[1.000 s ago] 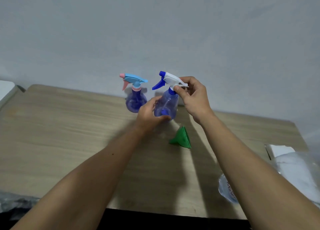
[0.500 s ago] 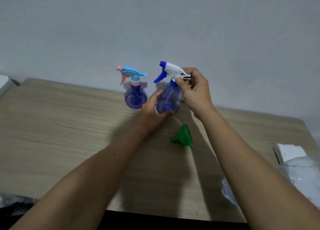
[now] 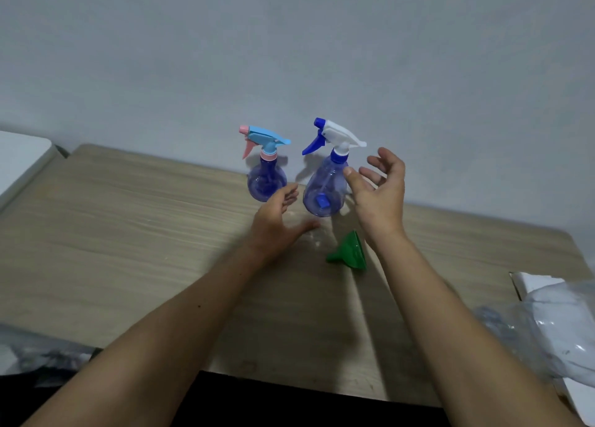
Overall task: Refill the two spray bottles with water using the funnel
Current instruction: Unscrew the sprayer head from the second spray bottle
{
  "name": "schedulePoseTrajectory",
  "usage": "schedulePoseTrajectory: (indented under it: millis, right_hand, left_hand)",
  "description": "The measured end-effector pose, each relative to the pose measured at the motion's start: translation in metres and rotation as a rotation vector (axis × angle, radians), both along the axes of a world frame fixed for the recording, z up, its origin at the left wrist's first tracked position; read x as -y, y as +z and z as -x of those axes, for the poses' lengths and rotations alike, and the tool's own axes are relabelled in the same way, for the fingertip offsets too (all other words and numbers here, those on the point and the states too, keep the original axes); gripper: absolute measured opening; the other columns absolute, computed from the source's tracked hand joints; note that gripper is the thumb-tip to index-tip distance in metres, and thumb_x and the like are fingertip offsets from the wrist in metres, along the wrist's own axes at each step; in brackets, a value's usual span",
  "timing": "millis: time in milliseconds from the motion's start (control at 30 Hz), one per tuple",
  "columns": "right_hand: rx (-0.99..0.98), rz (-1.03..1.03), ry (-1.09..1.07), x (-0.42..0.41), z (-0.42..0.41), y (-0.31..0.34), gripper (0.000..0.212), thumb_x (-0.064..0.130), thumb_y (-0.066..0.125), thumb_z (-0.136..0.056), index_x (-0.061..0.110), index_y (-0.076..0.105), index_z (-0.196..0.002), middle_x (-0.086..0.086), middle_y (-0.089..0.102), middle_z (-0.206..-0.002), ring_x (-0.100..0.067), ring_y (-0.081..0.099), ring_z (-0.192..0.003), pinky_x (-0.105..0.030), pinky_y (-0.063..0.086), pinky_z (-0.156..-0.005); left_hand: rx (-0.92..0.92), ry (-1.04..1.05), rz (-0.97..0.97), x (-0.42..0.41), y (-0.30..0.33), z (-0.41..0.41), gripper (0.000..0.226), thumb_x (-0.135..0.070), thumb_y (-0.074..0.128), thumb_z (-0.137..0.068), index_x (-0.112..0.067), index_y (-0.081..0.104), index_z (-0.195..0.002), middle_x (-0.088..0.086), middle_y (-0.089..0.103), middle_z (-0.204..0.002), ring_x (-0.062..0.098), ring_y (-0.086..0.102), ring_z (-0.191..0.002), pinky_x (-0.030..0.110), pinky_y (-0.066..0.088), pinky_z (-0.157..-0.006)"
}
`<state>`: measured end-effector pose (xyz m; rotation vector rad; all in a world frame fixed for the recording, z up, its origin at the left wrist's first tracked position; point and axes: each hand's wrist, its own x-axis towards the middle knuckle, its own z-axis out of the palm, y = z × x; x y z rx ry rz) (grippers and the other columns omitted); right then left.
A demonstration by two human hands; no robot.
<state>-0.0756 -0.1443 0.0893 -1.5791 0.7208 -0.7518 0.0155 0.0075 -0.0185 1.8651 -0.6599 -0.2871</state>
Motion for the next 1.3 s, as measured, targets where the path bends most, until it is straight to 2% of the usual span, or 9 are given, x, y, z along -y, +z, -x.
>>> schedulePoseTrajectory:
  millis: [200, 433, 567, 633, 733, 1000, 1067, 1167, 1300]
  right_hand:
    - [-0.043, -0.07, 0.077, -0.04, 0.005, -0.028, 0.042, 0.013, 0.079, -0.092, 0.014, 0.059, -0.129, -0.003, 0.068, -0.111, -0.011, 0.067, -0.087, -0.031, 0.063, -0.085]
    - [-0.141, 0.028, 0.276, -0.071, -0.06, -0.034, 0.046, 0.019, 0.077, -0.095, 0.015, 0.061, -0.138, 0.004, 0.067, -0.125, -0.007, 0.065, -0.108, -0.012, 0.056, -0.079]
    - [-0.169, 0.103, 0.272, -0.072, -0.097, -0.034, 0.052, 0.022, 0.079, -0.095, 0.018, 0.056, -0.142, 0.002, 0.063, -0.138, -0.009, 0.056, -0.12, -0.022, 0.056, -0.093]
    - [-0.182, 0.085, 0.277, -0.07, -0.108, -0.034, 0.049, 0.023, 0.08, -0.094, 0.019, 0.059, -0.138, 0.004, 0.066, -0.134, -0.008, 0.058, -0.118, -0.018, 0.054, -0.088]
    - [-0.181, 0.05, 0.287, -0.066, -0.112, -0.035, 0.04, 0.023, 0.08, -0.093, 0.017, 0.066, -0.129, 0.004, 0.074, -0.12, -0.01, 0.07, -0.112, -0.034, 0.061, -0.098]
    - [-0.188, 0.034, 0.332, -0.08, -0.058, -0.031, 0.019, 0.016, 0.084, -0.088, 0.022, 0.073, -0.103, 0.012, 0.078, -0.086, 0.002, 0.074, -0.084, -0.025, 0.061, -0.086]
    - [-0.183, -0.005, 0.348, -0.085, -0.038, -0.03, 0.018, 0.01, 0.084, -0.088, 0.015, 0.075, -0.102, 0.012, 0.077, -0.079, 0.0, 0.073, -0.078, -0.025, 0.059, -0.082]
    - [-0.173, 0.008, 0.388, -0.098, 0.007, -0.029, 0.02, -0.001, 0.078, -0.09, 0.0, 0.074, -0.11, 0.008, 0.076, -0.082, 0.001, 0.071, -0.076, -0.017, 0.053, -0.077]
    - [-0.205, 0.047, 0.388, -0.104, 0.074, -0.027, 0.024, -0.007, 0.077, -0.088, -0.006, 0.071, -0.112, 0.016, 0.076, -0.076, 0.005, 0.07, -0.072, -0.012, 0.051, -0.074]
  left_hand:
    - [0.129, 0.142, -0.085, -0.046, 0.002, -0.014, 0.084, -0.056, 0.088, -0.071, -0.014, 0.059, -0.137, -0.001, 0.071, -0.116, 0.01, 0.068, -0.104, 0.035, 0.06, -0.093]
    - [0.206, 0.211, -0.098, -0.054, 0.001, -0.057, 0.095, -0.044, 0.098, -0.068, -0.011, 0.05, -0.143, 0.006, 0.058, -0.137, 0.018, 0.061, -0.122, 0.036, 0.057, -0.101]
    - [0.177, 0.162, -0.059, -0.039, -0.01, -0.077, 0.094, -0.046, 0.094, -0.073, -0.013, 0.047, -0.147, 0.004, 0.059, -0.142, 0.017, 0.06, -0.128, 0.036, 0.055, -0.107]
    - [0.171, 0.158, -0.054, -0.036, -0.019, -0.081, 0.09, -0.05, 0.09, -0.075, -0.014, 0.05, -0.146, 0.002, 0.063, -0.139, 0.017, 0.063, -0.125, 0.043, 0.058, -0.103]
    - [0.142, 0.172, -0.01, -0.04, -0.023, -0.079, 0.089, -0.052, 0.089, -0.073, -0.013, 0.053, -0.144, 0.003, 0.065, -0.137, 0.018, 0.064, -0.125, 0.045, 0.058, -0.102]
    - [-0.013, 0.158, 0.043, -0.069, -0.022, -0.029, 0.084, -0.053, 0.094, -0.062, -0.029, 0.059, -0.135, 0.004, 0.068, -0.135, 0.022, 0.068, -0.121, 0.051, 0.057, -0.103]
    - [-0.069, 0.144, 0.026, -0.073, -0.012, -0.006, 0.071, -0.036, 0.099, -0.065, -0.035, 0.064, -0.126, -0.001, 0.071, -0.126, 0.007, 0.07, -0.114, 0.038, 0.057, -0.102]
    - [-0.15, 0.047, 0.0, -0.076, -0.008, 0.029, 0.052, 0.005, 0.089, -0.076, -0.002, 0.066, -0.122, 0.005, 0.071, -0.109, -0.003, 0.071, -0.099, 0.022, 0.055, -0.09]
    - [-0.113, 0.005, 0.003, -0.094, -0.002, 0.086, 0.073, -0.028, 0.097, -0.064, -0.02, 0.067, -0.13, -0.001, 0.072, -0.119, 0.013, 0.071, -0.11, 0.042, 0.059, -0.098]
